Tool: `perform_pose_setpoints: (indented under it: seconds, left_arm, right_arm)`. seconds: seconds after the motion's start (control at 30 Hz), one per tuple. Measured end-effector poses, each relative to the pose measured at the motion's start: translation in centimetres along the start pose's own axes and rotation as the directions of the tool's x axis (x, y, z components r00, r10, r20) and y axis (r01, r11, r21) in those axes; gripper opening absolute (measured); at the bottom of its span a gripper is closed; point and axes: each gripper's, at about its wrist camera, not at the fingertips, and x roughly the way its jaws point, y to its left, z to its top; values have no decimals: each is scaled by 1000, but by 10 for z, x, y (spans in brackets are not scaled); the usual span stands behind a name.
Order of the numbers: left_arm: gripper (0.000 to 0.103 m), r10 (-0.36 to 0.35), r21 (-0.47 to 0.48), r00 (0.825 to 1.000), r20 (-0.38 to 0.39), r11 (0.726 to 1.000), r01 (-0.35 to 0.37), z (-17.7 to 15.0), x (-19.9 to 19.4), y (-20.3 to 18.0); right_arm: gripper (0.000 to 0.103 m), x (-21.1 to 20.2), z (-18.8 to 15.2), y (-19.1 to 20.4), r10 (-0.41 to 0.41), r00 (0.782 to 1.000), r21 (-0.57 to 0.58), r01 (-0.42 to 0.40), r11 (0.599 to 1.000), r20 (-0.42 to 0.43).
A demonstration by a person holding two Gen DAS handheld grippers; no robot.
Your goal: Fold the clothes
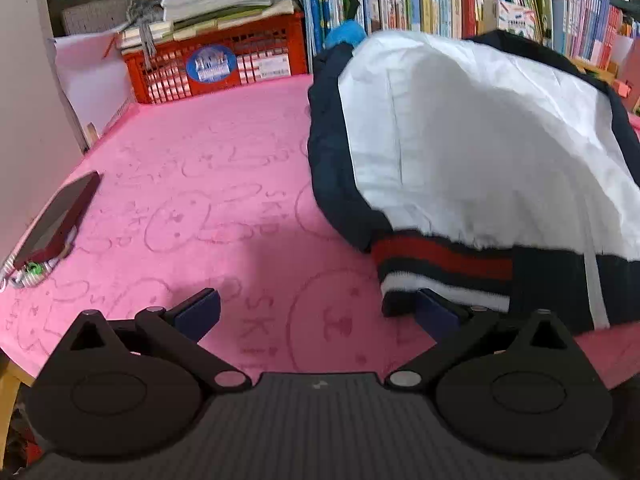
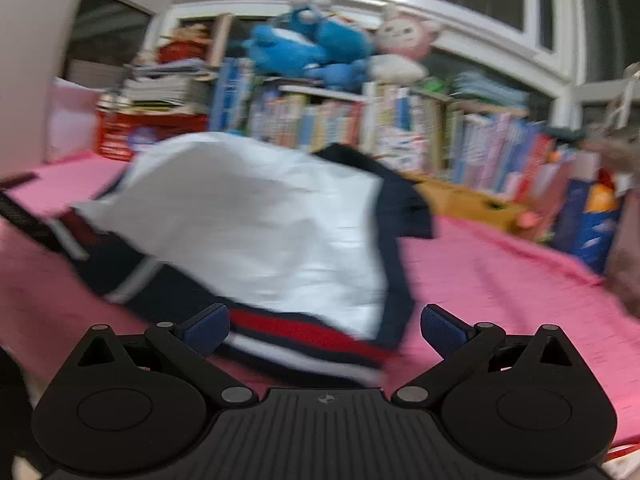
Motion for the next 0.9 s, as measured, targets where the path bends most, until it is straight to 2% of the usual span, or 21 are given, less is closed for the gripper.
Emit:
perform_pose_setpoints:
  seconds: [0.1, 0.23, 0.33, 0.4, 0.5, 0.53, 0.6, 0.77, 0.9]
  left_arm:
    - [103, 3, 2, 1000, 13, 1000, -3, 5, 0, 0]
    - [103, -2, -8, 1000, 22, 1000, 2, 8, -2, 3]
    - [103, -5, -9, 1000, 25, 1000, 5, 5, -6, 6]
    - [103, -18, -1, 1000, 26, 1000, 18, 2, -10, 8]
    - [103, -73, 15, 997, 26, 997, 72, -4, -15, 8]
    - [103, -78, 31, 997, 24, 997, 77, -6, -15, 6]
    - [103, -88, 61, 996, 19, 994, 87, -9, -16, 2]
    - [103, -7, 142, 1000, 8, 990, 6, -14, -9, -3]
    - [103, -8, 131, 1000, 18, 991, 5, -12, -5, -2]
  right_arm:
    - [103, 6, 5, 35, 93, 996, -36, -93, 995, 1]
    - [103, 21, 10, 81, 103, 995, -135, -102, 986, -3]
    - [103, 32, 13, 93, 84, 996, -148, -82, 986, 7]
    - [103, 38, 19, 92, 60, 998, -122, -59, 991, 10]
    - [103, 45, 27, 83, -57, 998, -80, 59, 995, 38]
    - [103, 46, 28, 77, -71, 997, -64, 74, 995, 38]
    - [103, 45, 30, 63, -72, 997, -43, 74, 996, 36]
    - [103, 19, 20, 42, 6, 999, -91, -3, 996, 40]
    - [103, 2, 4, 41, 23, 1000, -143, -24, 989, -12]
